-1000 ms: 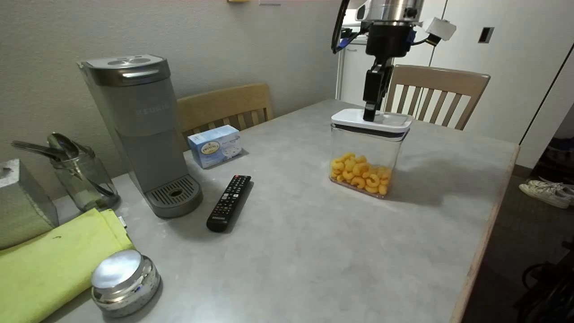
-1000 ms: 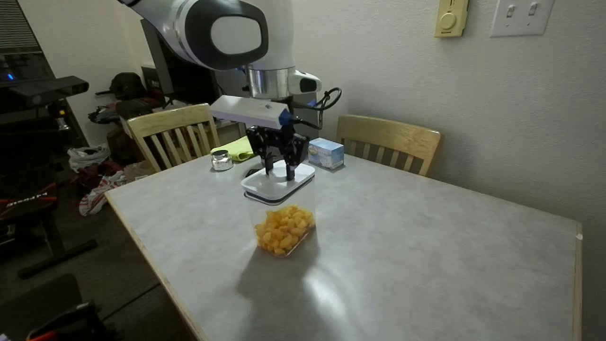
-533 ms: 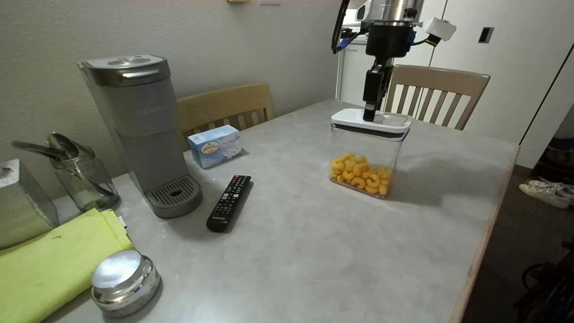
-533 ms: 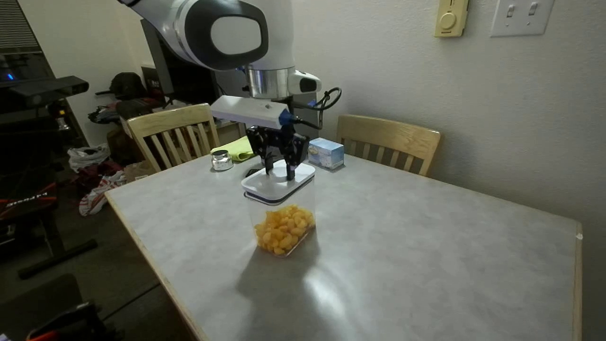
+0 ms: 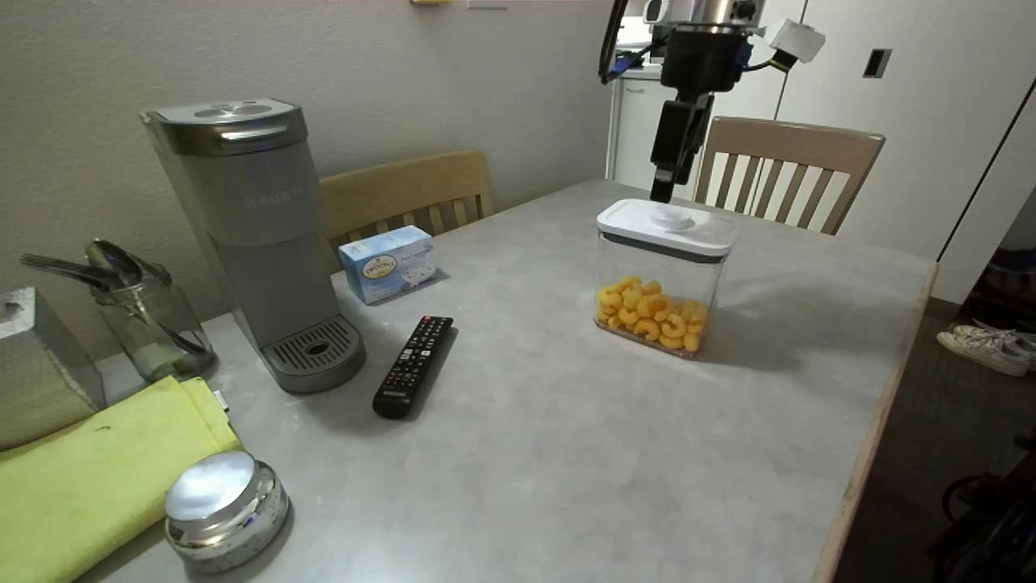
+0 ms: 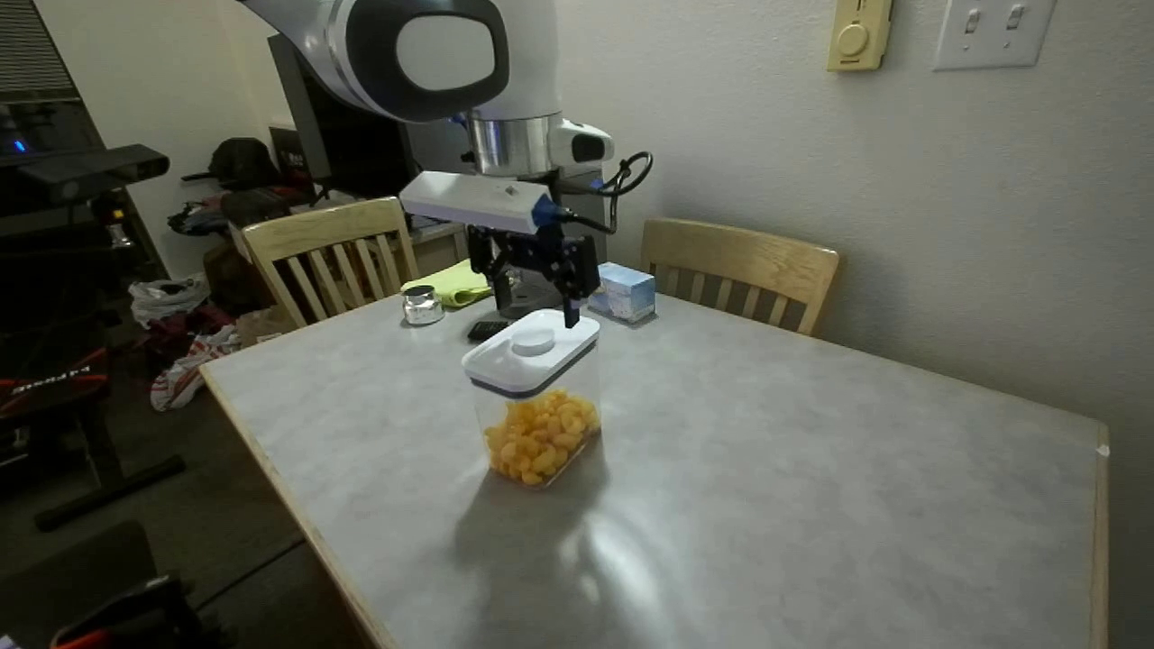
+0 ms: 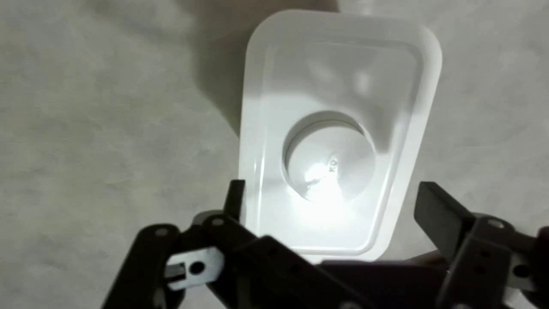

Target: Pick up the white lid and put it on the table. Pick up the white lid and put it back on the container.

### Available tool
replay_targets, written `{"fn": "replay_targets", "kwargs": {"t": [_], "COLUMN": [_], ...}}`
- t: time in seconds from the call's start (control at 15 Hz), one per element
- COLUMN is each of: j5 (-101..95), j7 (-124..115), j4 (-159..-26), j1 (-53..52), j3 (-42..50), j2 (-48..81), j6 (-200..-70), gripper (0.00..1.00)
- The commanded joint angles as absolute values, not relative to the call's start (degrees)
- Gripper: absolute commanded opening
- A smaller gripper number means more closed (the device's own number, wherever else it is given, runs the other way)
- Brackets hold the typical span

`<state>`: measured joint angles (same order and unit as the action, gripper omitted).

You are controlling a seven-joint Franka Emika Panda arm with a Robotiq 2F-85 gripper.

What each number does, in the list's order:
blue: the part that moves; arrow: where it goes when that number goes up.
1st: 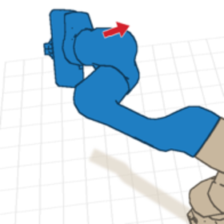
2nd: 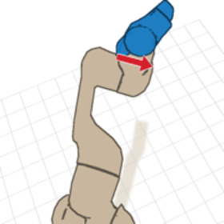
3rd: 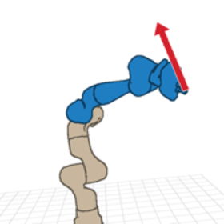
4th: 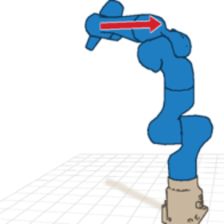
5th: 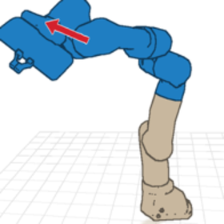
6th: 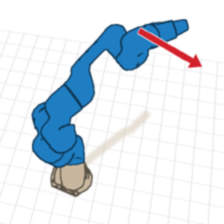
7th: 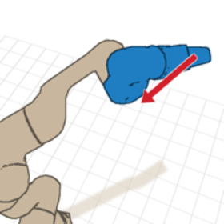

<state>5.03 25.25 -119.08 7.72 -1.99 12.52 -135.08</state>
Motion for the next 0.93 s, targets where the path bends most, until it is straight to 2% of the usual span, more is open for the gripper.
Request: {"fn": "replay_targets", "kwargs": {"t": [0.0, 0.07, 0.53, 0.73, 0.87], "j5": [6.9, 6.7, 7.9, 9.5, 10.4], "j7": [27.9, 27.9, 30.0, 31.7, 32.8], "j4": [-119.4, -119.1, -117.5, -116.9, -116.6], "j1": [8.1, 8.2, 8.8, 9.0, 8.9], "j3": [-1.3, -1.1, -0.6, -0.7, -0.6], "j2": [11.0, 11.1, 12.0, 12.2, 12.3], "j6": [-135.1, -134.9, -131.5, -128.5, -126.8], "gripper": [0.85, 0.73, 0.26, 0.03, 0.0]}}
